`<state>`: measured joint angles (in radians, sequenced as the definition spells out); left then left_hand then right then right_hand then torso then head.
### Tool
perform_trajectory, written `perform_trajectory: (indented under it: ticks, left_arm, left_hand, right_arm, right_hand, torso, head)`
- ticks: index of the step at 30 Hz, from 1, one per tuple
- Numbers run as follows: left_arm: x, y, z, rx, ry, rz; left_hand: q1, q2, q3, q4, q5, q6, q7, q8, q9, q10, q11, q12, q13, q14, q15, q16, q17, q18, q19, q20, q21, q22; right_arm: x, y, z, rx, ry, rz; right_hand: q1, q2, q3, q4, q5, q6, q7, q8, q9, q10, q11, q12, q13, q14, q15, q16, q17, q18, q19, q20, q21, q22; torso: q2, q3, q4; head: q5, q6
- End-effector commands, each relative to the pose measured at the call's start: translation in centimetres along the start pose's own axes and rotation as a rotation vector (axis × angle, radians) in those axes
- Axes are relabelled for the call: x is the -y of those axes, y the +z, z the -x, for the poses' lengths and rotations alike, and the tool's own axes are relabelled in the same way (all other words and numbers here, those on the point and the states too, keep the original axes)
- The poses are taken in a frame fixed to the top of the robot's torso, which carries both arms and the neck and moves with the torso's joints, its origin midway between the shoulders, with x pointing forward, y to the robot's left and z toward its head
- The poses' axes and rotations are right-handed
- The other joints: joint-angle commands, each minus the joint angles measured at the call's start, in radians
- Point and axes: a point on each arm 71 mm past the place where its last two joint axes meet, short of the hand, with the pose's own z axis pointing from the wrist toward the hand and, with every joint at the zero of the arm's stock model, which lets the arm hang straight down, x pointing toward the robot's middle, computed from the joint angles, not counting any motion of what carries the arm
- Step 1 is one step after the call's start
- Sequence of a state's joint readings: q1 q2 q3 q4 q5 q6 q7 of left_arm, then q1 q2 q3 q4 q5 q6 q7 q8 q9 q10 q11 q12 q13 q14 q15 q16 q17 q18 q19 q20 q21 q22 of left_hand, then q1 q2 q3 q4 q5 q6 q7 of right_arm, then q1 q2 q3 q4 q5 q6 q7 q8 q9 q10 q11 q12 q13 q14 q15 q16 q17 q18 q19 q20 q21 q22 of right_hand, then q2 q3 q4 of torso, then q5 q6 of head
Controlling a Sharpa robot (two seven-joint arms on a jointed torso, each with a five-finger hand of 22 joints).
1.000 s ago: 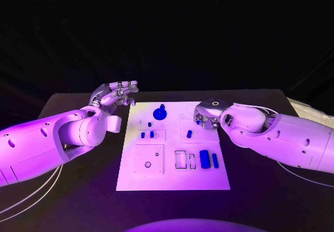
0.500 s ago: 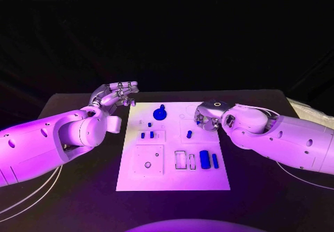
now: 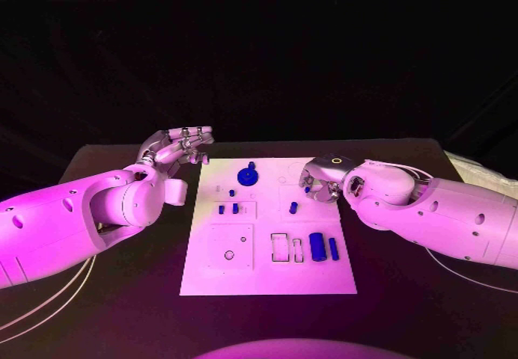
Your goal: Assemble the parts on the task board
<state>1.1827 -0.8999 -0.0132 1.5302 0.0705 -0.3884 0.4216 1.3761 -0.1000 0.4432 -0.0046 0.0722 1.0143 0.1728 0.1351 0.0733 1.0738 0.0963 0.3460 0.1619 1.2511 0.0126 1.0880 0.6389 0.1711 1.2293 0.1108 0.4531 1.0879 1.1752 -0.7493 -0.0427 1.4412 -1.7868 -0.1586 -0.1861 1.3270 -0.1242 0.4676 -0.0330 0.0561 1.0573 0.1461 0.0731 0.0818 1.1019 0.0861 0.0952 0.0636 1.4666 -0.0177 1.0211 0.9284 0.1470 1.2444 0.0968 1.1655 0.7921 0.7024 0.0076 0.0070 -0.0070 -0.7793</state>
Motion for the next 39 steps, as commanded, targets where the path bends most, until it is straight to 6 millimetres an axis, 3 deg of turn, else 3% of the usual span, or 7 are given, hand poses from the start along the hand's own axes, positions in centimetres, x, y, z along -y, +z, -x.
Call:
perform_trajectory:
  ticks: [1, 10, 16, 23, 39]
  left_arm:
    - [0.0, 0.0, -0.1, -0.012, 0.002, -0.005]
    - [0.0, 0.0, -0.2, -0.014, 0.001, -0.003]
    - [0.0, 0.0, -0.2, -0.017, 0.000, -0.001]
    - [0.0, 0.0, -0.2, -0.024, 0.000, 0.004]
    - [-0.1, 0.1, -0.1, -0.033, 0.001, 0.012]
  left_hand:
    - [0.007, 0.006, -0.001, -0.006, 0.001, -0.008, 0.001, 0.007, -0.001, -0.007, -0.001, 0.006, 0.001, -0.009, -0.001, -0.005, -0.002, 0.010, 0.005, 0.000, -0.005, -0.002]
    - [0.007, 0.007, -0.001, -0.007, 0.001, -0.008, 0.001, 0.007, -0.001, -0.009, -0.001, 0.007, 0.001, -0.009, 0.000, -0.005, -0.001, 0.010, 0.005, 0.000, -0.005, -0.002]
    - [0.008, 0.008, -0.001, -0.008, 0.001, -0.007, 0.001, 0.008, -0.001, -0.011, 0.000, 0.008, 0.002, -0.010, 0.000, -0.005, -0.002, 0.010, 0.005, 0.001, -0.006, -0.002]
    - [0.009, 0.009, -0.001, -0.008, 0.001, -0.007, 0.001, 0.009, 0.000, -0.012, 0.000, 0.010, 0.002, -0.008, 0.000, -0.002, 0.004, 0.010, 0.006, 0.001, -0.006, -0.003]
    - [0.009, 0.010, -0.001, -0.011, 0.001, -0.008, 0.002, 0.010, -0.001, -0.017, 0.001, 0.014, 0.003, -0.010, 0.001, -0.003, -0.001, 0.010, 0.006, 0.001, -0.008, -0.004]
  right_arm:
    - [-0.1, -0.1, -0.9, -0.055, 0.000, 0.004]
    - [-0.1, 0.0, -0.9, -0.057, -0.005, -0.006]
    - [-0.2, 0.1, -0.7, -0.026, -0.005, -0.002]
    - [-0.2, 0.1, -0.4, 0.012, -0.007, -0.007]
    - [0.0, -1.1, 1.1, 0.107, 0.059, 0.001]
  right_hand:
    - [0.004, 0.008, 0.000, 0.004, 0.001, 0.018, -0.004, 0.004, 0.004, 0.019, -0.005, 0.013, 0.002, 0.007, 0.006, -0.003, -0.002, -0.005, -0.002, -0.002, 0.001, 0.006]
    - [0.024, 0.054, 0.017, 0.005, -0.002, 0.097, -0.026, 0.041, 0.025, 0.104, -0.027, 0.052, 0.010, 0.014, -0.006, 0.017, 0.014, -0.010, 0.020, -0.010, 0.023, 0.041]
    - [0.029, 0.071, 0.018, 0.004, -0.006, 0.118, -0.035, 0.054, 0.035, 0.135, -0.038, 0.059, 0.012, 0.018, -0.013, 0.031, 0.027, -0.013, 0.029, -0.017, 0.033, 0.057]
    - [0.043, 0.077, 0.029, -0.009, -0.007, 0.110, -0.032, 0.051, 0.038, 0.134, -0.037, 0.050, 0.009, 0.018, -0.015, 0.035, 0.029, -0.014, 0.031, -0.021, 0.036, 0.060]
    - [0.045, 0.068, 0.039, -0.023, -0.006, 0.099, -0.023, 0.044, 0.041, 0.124, -0.029, 0.034, 0.005, 0.016, -0.010, 0.032, 0.023, -0.014, 0.028, -0.019, 0.034, 0.055]
  torso:
    - [0.000, 0.0000, -0.0001]
    - [0.001, -0.0003, -0.0002]
    - [0.002, 0.0001, 0.0000]
    - [0.001, -0.0002, 0.0005]
    - [0.000, -0.0002, -0.0005]
  head:
    - [0.000, 0.001]
    - [-0.002, 0.000]
    - [-0.003, -0.002]
    - [-0.003, -0.004]
    - [-0.002, -0.003]
